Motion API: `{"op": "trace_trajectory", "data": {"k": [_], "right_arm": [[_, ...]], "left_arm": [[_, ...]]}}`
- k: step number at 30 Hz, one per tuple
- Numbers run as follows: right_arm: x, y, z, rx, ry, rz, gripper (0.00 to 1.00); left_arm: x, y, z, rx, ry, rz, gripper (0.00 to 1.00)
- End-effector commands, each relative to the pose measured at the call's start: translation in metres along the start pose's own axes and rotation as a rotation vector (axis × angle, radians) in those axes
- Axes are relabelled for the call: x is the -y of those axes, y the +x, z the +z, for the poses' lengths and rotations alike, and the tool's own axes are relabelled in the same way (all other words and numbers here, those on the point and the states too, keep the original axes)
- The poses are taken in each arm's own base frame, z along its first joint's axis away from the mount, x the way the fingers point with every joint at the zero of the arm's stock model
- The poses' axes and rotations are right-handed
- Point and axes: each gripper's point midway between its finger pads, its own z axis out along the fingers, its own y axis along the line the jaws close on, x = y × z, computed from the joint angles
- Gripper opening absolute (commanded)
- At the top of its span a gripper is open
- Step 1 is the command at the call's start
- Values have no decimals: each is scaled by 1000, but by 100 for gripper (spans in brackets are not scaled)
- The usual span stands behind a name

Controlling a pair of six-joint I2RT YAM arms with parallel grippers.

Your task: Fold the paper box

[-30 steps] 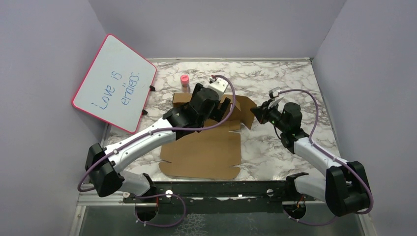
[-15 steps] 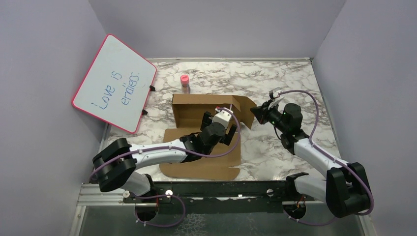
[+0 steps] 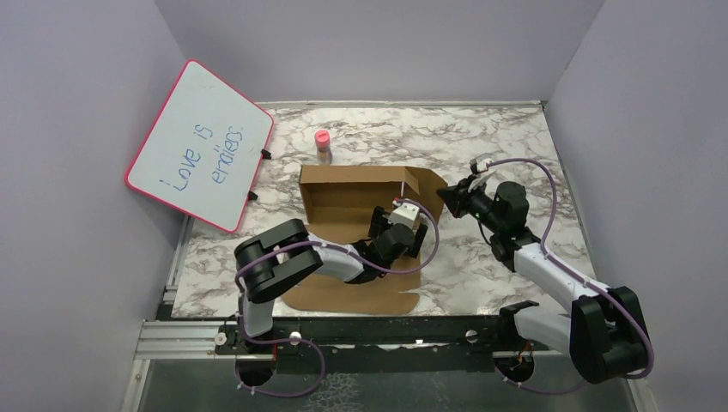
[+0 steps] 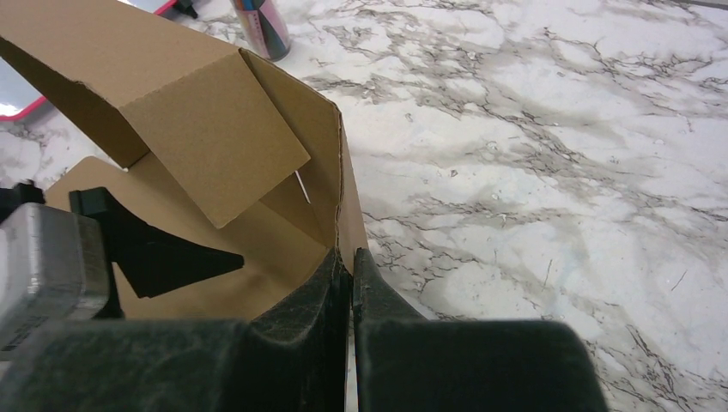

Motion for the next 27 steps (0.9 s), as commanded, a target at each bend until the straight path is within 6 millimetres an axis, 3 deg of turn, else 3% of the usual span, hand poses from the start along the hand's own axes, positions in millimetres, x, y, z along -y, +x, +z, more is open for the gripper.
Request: {"op": "trace_trajectory", "data": {"k": [1, 11, 22, 27], "right_arm": [[-11, -11, -2, 44, -42, -7, 8], [-14, -11, -3, 43, -54, -11, 8], [-19, -11, -3, 44, -77, -20, 8], [-21, -10, -3, 39, -87, -26, 7]], "left_arm": [[9, -25, 19, 138, -33, -101, 96], [-7, -8, 44, 144, -100, -105, 93], [-36, 14, 46, 134, -110, -274, 67], [-43, 2, 42, 169, -93, -312, 64]]}}
